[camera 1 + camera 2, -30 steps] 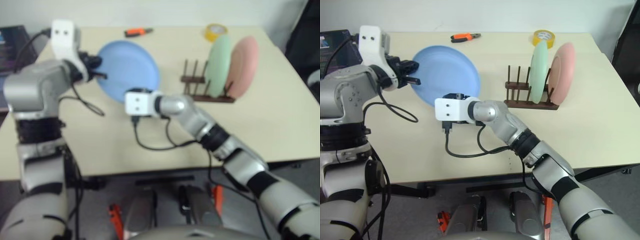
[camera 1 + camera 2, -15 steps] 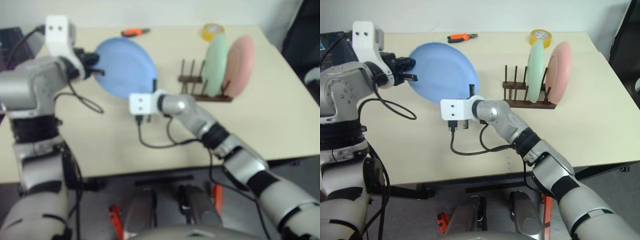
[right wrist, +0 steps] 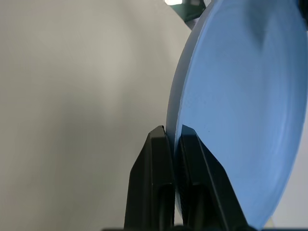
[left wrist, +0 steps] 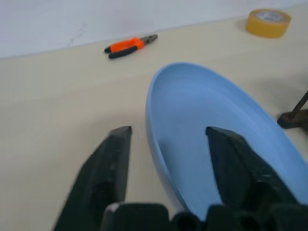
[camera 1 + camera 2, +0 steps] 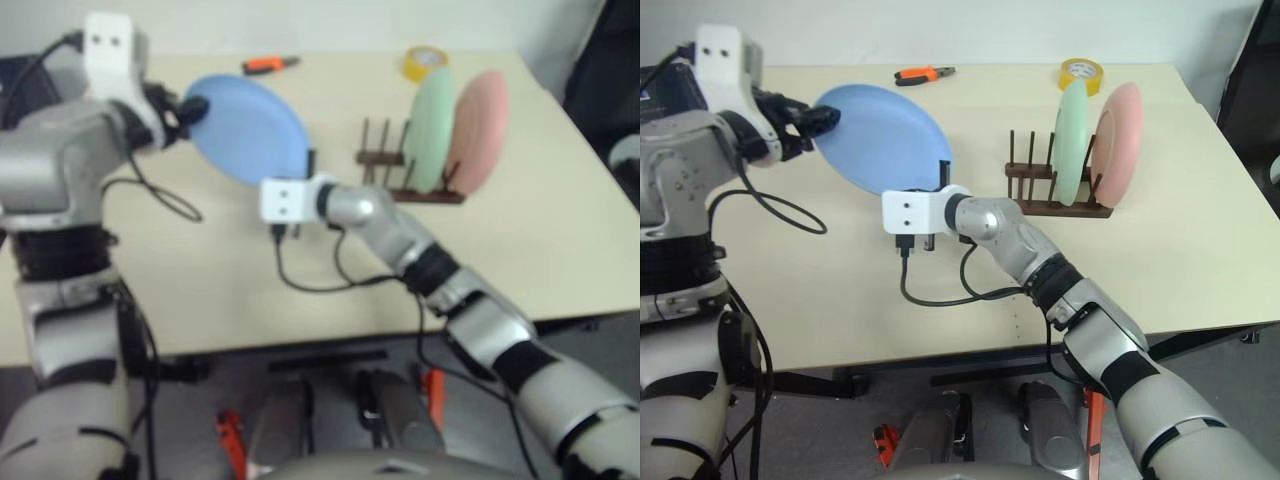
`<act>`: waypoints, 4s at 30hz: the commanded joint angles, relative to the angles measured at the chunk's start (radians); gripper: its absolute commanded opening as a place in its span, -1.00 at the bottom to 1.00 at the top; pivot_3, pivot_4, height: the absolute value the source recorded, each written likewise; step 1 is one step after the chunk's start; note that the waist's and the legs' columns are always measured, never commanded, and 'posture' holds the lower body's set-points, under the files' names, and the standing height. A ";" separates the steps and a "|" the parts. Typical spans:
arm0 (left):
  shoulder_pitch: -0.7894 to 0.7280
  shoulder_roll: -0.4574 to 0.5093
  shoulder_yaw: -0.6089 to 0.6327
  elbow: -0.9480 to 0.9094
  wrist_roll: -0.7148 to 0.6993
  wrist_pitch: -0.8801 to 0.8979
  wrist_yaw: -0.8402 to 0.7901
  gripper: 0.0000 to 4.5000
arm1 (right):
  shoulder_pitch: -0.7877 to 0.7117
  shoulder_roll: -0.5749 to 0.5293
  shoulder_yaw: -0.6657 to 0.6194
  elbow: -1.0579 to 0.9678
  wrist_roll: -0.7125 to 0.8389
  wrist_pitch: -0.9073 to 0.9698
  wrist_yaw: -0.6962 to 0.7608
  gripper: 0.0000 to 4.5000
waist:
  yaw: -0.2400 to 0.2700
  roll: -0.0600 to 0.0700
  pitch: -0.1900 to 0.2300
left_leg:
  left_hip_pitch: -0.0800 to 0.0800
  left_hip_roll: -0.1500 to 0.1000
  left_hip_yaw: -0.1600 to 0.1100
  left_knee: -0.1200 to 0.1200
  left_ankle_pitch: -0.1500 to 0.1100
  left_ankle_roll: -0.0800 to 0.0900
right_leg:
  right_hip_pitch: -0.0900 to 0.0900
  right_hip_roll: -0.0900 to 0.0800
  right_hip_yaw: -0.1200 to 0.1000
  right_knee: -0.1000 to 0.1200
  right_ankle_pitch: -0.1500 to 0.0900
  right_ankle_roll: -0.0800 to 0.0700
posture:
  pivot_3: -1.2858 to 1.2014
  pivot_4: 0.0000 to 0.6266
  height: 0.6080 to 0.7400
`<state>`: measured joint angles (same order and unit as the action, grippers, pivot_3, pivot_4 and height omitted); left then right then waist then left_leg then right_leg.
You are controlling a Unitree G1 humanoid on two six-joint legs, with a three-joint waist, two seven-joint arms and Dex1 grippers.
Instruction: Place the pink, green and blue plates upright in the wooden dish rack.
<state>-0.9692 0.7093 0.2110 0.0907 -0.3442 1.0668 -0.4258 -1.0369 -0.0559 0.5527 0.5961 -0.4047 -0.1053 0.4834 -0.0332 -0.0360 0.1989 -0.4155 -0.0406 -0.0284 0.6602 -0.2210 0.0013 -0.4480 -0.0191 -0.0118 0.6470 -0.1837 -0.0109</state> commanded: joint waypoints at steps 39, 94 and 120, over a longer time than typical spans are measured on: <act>0.652 0.183 0.063 -0.556 -0.346 -0.296 -0.427 0.43 | -0.103 -0.204 -0.777 -0.417 0.922 1.049 -0.036 -1.00 | 0.000 -0.001 0.000 | 0.012 0.003 0.004 -0.017 0.000 0.001 | 0.005 0.002 0.000 -0.002 -0.008 -0.007 | 0.03 -0.52 1.00; 0.646 0.294 0.174 -0.488 -0.356 -0.295 -0.490 0.44 | -0.053 -0.690 -0.730 -0.541 0.945 0.883 0.314 0.98 | 0.014 -0.001 0.003 | 0.010 0.003 0.003 -0.016 0.000 0.001 | 0.006 0.004 -0.001 -0.007 -0.009 -0.003 | 0.03 -0.52 1.00; 0.622 0.490 0.272 -0.210 -0.357 -0.332 -0.737 0.44 | 0.340 -1.041 -0.911 -0.255 0.957 0.649 0.770 0.98 | 0.002 0.002 0.005 | 0.012 0.007 0.014 -0.018 -0.004 0.007 | 0.008 0.002 0.001 -0.017 -0.007 0.001 | 0.03 -0.52 1.00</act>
<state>-0.3506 1.1757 0.4400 -0.1168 -0.6982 0.7360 -1.1514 -0.7128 -1.0935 -0.3000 0.4107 0.5104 0.5220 1.2649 -0.0314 -0.0338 0.2038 -0.4031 -0.0339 -0.0144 0.6422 -0.2253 0.0083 -0.4398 -0.0175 -0.0109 0.6298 -0.1908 -0.0095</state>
